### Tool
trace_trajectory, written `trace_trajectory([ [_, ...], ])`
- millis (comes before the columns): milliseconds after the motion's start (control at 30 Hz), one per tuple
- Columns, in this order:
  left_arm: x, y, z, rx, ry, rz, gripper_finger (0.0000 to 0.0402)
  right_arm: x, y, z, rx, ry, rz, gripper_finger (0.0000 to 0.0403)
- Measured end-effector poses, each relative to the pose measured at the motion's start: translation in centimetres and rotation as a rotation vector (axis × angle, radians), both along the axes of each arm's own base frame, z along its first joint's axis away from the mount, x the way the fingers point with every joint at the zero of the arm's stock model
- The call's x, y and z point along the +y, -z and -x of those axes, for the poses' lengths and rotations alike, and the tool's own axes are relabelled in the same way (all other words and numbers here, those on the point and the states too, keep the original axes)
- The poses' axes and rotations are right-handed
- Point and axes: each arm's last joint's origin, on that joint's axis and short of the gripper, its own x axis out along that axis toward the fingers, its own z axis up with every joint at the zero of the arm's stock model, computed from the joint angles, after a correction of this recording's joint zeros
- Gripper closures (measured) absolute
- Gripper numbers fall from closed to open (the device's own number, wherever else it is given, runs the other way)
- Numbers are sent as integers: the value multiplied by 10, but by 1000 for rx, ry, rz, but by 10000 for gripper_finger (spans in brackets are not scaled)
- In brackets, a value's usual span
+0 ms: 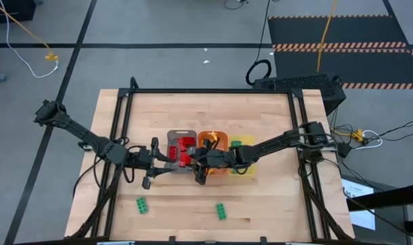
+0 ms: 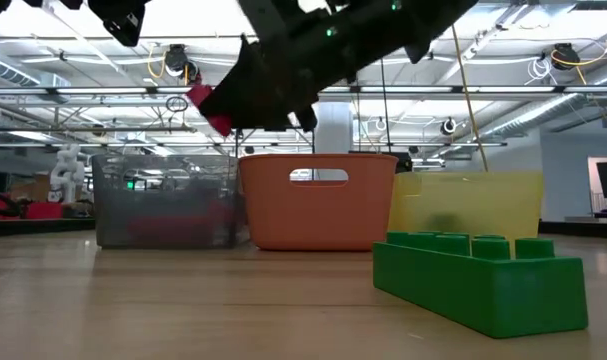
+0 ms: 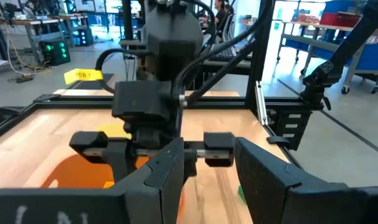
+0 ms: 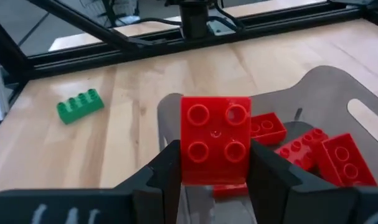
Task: Sort & place blocks by color
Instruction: Put the red game piece into the black bin, then put the green game piece into the yellow bin
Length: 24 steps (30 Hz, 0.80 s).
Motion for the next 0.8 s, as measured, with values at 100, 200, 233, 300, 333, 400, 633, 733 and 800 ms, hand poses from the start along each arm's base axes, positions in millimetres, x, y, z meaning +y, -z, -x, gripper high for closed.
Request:
trace_trajectory([
  [100, 1, 0, 0, 5, -5, -1, 259, -2, 6, -3, 2, 1, 6, 280],
  [200, 1, 1, 0, 7, -6, -2, 259, -5, 12, -4, 16, -8, -3, 280],
  [233, 1, 1, 0, 6, -6, -1, 259, -6, 14, -5, 18, -2, -14, 280],
  [300, 1, 1, 0, 6, -6, -1, 259, -8, 16, -5, 29, 11, -30, 280],
  [333, 1, 1, 0, 6, -6, -1, 259, -9, 16, -5, 26, 17, -35, 280],
  [400, 1, 1, 0, 6, -6, 1, 259, -11, 15, -6, 16, 25, -39, 266],
  [633, 1, 1, 0, 6, -6, 3, 259, -16, 14, -7, 4, 41, -49, 184],
  [733, 1, 1, 0, 6, -6, 4, 259, -16, 14, -7, 7, 43, -48, 180],
  [800, 1, 1, 0, 6, -6, 5, 259, -16, 14, -7, 6, 43, -48, 180],
])
